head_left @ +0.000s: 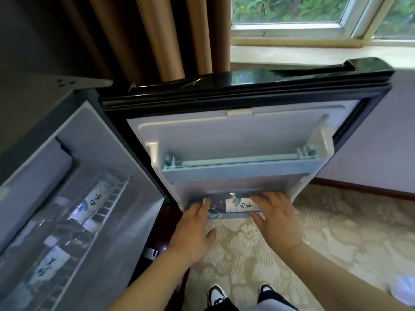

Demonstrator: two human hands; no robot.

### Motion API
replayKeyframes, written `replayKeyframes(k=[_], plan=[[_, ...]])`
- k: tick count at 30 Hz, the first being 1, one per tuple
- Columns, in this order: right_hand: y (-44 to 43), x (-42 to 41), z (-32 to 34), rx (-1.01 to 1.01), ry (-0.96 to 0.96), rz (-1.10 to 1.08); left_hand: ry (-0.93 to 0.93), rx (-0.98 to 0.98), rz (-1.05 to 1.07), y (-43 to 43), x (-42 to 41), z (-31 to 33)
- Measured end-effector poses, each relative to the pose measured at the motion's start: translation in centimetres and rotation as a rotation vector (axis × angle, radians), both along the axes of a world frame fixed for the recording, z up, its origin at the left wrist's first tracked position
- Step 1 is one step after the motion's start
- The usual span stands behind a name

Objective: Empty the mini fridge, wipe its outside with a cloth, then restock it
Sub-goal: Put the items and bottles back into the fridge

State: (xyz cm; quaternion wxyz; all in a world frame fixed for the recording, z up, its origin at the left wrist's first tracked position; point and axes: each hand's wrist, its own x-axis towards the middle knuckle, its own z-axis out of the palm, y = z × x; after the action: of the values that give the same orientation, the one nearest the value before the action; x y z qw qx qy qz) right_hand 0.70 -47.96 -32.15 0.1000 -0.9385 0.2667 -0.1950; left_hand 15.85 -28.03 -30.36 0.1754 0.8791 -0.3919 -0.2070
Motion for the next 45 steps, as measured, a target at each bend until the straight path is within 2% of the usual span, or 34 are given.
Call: replayKeyframes(k=[5, 11, 17, 21, 24, 26, 28, 31, 34, 39, 45], plan=[[-1.6, -1.2, 0.7, 0.103, -0.045, 0.106, -0.010, -0.009, 0.044, -0.4, -2.0, 1.8], [-5.6, -3.8, 4.5, 0.229, -0.029, 0.403, -0.128, -0.068, 0.174, -2.8, -6.9, 4.8], [-12.6, -8.0, 8.6, 0.155, -0.301, 0.523, -0.238, -0.193, 0.309, -7.8, -15.1, 9.7], [-16.4, -8.6, 13.3, 0.178, -0.486, 0.494, -0.411, -0.304, 0.365, -11.5, -18.0, 15.4], [-18.1, -7.5, 17.2, 0.219, -0.532, 0.532, -0.636, -0.428, 0.350, -14.1, -18.0, 20.2], [-18.4, -6.5, 19.5, 0.244, -0.523, 0.585, -0.719, -0.432, 0.328, -15.8, -17.2, 23.1], [-18.2, -5.4, 20.8, 0.271, -0.477, 0.629, -0.721, -0.359, 0.303, -17.3, -15.8, 25.0], [-17.9, -4.0, 22.0, 0.326, -0.436, 0.673, -0.668, -0.112, 0.311, -18.6, -14.0, 25.9], [-17.6, -3.2, 22.4, 0.387, -0.480, 0.671, -0.631, 0.032, 0.292, -18.2, -13.2, 25.6], [-17.1, -3.9, 22.2, 0.459, -0.599, 0.730, -0.522, -0.061, 0.296, -15.9, -15.0, 25.9], [-13.8, -5.5, 22.5, 0.439, -0.543, 1.064, -0.387, -0.169, 0.380, -10.6, -19.9, 26.9]])
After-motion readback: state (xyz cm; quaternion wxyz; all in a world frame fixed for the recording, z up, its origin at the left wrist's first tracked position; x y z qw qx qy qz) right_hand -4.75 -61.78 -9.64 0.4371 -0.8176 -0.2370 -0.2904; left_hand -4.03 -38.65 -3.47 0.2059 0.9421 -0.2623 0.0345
